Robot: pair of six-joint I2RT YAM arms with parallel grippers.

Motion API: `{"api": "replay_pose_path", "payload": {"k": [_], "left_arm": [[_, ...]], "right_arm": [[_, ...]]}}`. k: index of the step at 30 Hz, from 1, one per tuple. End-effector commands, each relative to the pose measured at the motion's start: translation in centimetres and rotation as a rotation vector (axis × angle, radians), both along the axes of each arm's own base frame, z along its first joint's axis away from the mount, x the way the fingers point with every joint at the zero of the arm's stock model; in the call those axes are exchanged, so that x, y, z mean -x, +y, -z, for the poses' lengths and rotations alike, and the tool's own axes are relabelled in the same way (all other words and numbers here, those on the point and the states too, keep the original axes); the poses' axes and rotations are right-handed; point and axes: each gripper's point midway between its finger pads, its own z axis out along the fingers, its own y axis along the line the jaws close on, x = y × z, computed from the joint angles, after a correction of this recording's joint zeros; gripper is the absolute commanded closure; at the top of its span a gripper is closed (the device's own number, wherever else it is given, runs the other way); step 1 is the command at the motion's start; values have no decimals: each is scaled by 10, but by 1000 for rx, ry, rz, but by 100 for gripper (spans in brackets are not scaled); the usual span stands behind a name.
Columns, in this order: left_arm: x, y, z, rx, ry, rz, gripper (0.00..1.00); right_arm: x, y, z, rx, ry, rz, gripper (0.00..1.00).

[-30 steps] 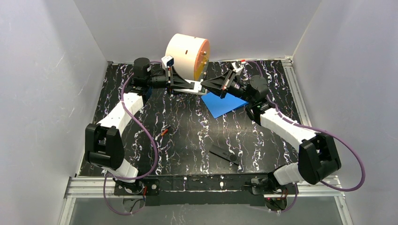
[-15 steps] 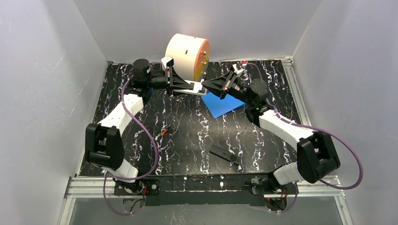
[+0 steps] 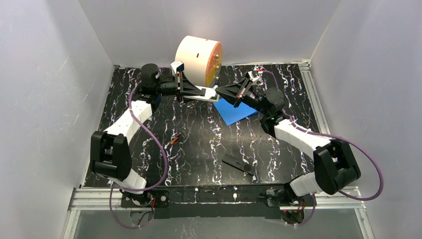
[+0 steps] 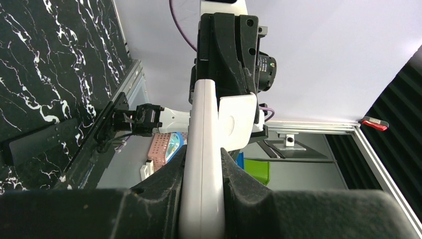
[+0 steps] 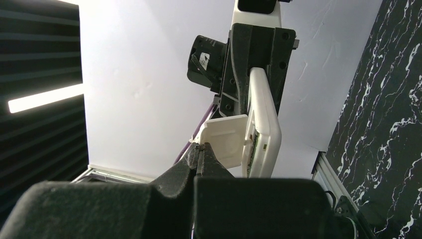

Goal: Load the batteries into the remote control

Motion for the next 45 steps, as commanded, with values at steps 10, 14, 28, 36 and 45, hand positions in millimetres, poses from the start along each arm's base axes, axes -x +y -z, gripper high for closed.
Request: {"api": "replay_pose_path", "payload": {"k": [10, 14, 28, 36, 45], "left_arm": [[26, 5, -29, 36, -96, 48, 100], [25, 5, -30, 36, -97, 44, 100], [25, 5, -29, 37, -93, 44, 100], [24, 5, -27, 35, -83, 41, 100], [24, 5, -25, 34, -79, 44, 100]], "right_arm": [[0, -3, 4, -19, -4, 20, 99], [3, -4, 5, -21, -1, 13, 99], [-1, -9, 9, 13, 13, 20, 80], [-1, -10, 5, 32, 7, 25, 72], [-2, -17, 1, 48, -1, 43, 64]]}}
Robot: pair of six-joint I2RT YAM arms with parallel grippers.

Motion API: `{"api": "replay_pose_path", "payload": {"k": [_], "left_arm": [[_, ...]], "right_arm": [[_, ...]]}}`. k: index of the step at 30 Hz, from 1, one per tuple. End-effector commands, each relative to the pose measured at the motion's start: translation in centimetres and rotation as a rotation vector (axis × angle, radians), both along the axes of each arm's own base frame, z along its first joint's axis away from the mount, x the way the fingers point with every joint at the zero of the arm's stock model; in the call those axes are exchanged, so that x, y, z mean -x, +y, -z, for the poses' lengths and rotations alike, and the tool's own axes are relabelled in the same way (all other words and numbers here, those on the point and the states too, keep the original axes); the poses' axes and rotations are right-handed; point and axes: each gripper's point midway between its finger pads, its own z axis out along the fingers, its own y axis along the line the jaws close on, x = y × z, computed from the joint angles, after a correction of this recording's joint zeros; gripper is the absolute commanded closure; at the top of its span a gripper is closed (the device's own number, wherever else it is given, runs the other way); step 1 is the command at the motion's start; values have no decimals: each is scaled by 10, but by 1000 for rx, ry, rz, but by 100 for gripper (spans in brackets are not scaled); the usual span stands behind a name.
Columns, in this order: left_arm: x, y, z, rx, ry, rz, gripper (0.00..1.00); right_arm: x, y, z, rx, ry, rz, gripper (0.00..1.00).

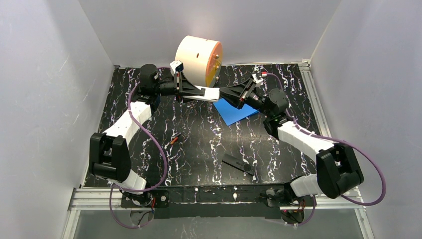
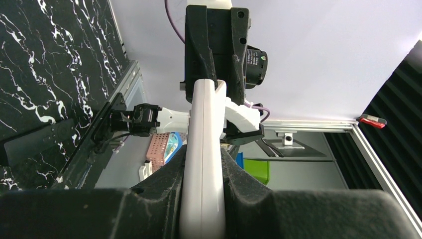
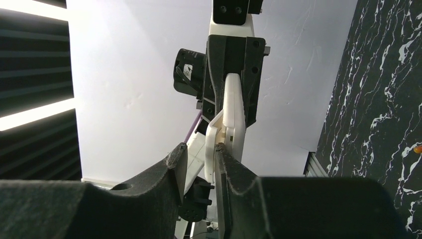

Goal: Load the batteries into the remote control

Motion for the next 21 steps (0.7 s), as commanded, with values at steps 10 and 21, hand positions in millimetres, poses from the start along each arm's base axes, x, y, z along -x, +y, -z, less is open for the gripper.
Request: {"api": "replay_pose_path", "payload": {"k": [10, 21], "left_arm": [[18, 3, -20, 23, -69, 42, 100], [18, 3, -20, 22, -70, 43, 100]], "right_arm": [[4, -13, -19, 31, -60, 15, 63], [0, -7, -18, 136, -125, 4, 21]]}}
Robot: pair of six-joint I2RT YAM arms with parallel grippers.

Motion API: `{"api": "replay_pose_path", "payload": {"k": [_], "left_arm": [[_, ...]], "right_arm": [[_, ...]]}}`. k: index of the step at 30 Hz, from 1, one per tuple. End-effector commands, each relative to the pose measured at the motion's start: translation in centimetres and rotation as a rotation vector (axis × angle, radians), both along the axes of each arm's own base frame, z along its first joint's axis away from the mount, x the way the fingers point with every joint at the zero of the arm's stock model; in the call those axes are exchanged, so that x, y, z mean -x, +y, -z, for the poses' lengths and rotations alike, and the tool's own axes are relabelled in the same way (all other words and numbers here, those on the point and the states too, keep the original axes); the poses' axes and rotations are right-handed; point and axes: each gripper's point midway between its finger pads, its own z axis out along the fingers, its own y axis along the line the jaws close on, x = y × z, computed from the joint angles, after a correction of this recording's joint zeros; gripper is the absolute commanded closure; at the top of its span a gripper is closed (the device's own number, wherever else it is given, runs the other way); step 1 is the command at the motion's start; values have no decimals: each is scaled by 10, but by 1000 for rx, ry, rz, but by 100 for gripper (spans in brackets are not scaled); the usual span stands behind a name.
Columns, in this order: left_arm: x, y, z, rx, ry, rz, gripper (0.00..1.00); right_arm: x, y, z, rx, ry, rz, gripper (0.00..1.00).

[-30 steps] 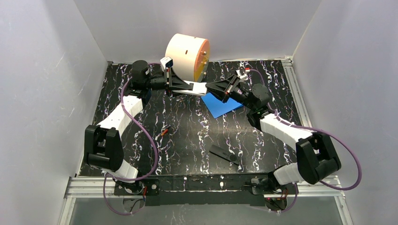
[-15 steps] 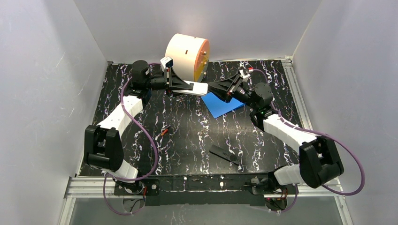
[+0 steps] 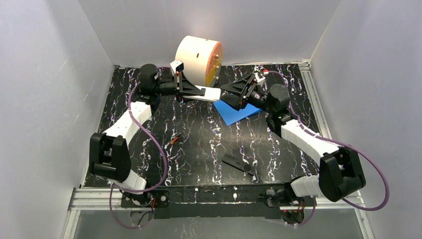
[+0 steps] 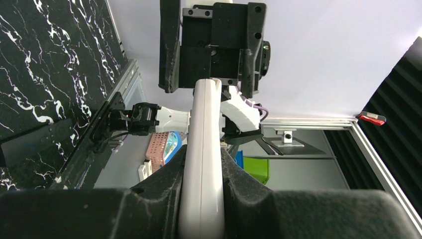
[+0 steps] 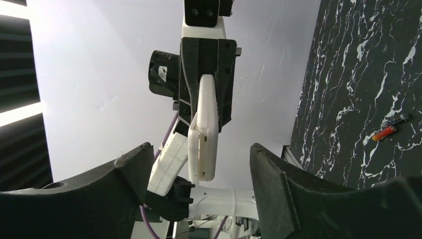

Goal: Load the batteries into the remote control

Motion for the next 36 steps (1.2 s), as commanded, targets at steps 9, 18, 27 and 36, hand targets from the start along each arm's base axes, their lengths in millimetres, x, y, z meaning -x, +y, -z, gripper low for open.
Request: {"api": "replay_pose_path", "payload": {"k": [9, 18, 27, 36], "left_arm": [[18, 3, -20, 19, -69, 38, 100], [18, 3, -23, 30, -63, 37, 100], [17, 3, -24, 36, -61, 36, 100], [24, -2, -32, 55, -102, 63, 100]], "right_arm": [[2, 30, -20, 103, -142, -97, 25], [4, 30, -17, 62, -136, -107, 58], [6, 28, -15, 50, -130, -103, 73], [7, 36, -3, 90, -130, -128, 72]]}}
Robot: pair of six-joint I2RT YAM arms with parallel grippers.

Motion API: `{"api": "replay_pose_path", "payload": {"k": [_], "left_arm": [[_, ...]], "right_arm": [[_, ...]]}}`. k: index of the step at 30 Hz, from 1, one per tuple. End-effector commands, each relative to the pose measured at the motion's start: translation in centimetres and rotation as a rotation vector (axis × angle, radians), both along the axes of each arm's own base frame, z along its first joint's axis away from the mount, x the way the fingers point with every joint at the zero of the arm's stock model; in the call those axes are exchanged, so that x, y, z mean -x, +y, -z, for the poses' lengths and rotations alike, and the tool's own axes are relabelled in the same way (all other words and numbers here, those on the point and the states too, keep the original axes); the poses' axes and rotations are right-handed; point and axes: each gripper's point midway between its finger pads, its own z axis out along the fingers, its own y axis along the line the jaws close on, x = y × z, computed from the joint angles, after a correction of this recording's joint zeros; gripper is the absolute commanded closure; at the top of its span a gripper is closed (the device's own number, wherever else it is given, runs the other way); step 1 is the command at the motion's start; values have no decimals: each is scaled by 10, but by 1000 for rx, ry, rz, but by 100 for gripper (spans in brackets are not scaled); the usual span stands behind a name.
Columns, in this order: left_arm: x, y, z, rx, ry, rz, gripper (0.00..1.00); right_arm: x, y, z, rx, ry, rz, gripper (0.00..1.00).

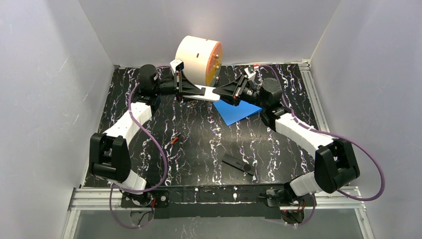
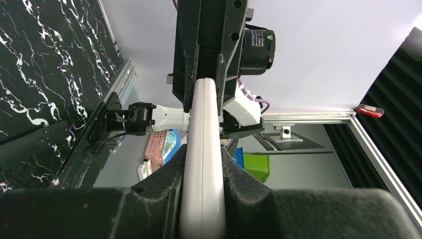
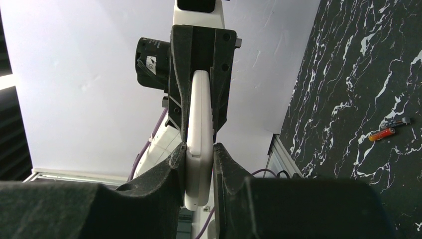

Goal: Load the batteries into the remote control

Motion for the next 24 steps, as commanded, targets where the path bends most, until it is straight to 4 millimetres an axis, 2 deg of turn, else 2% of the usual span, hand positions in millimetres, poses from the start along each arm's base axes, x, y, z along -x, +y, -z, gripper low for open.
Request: {"api": "replay_pose_path", "payload": {"k": [1, 5, 12, 19, 24], "left_arm": [[24, -5, -26, 35, -97, 62, 100], [30, -18, -25, 37, -101, 85, 100], [33, -29, -17, 33, -78, 96, 100], [31, -40, -15, 33, -70, 106, 100], [31, -45, -12, 31, -72, 109, 100]], "right_arm": [[7, 9, 1, 20, -61, -42, 72], [8, 17, 3, 19, -63, -60, 71], [6, 25, -6, -16, -88, -66, 70], [13, 42, -3, -15, -88, -107, 69], [14, 42, -5, -18, -96, -112, 70]]}}
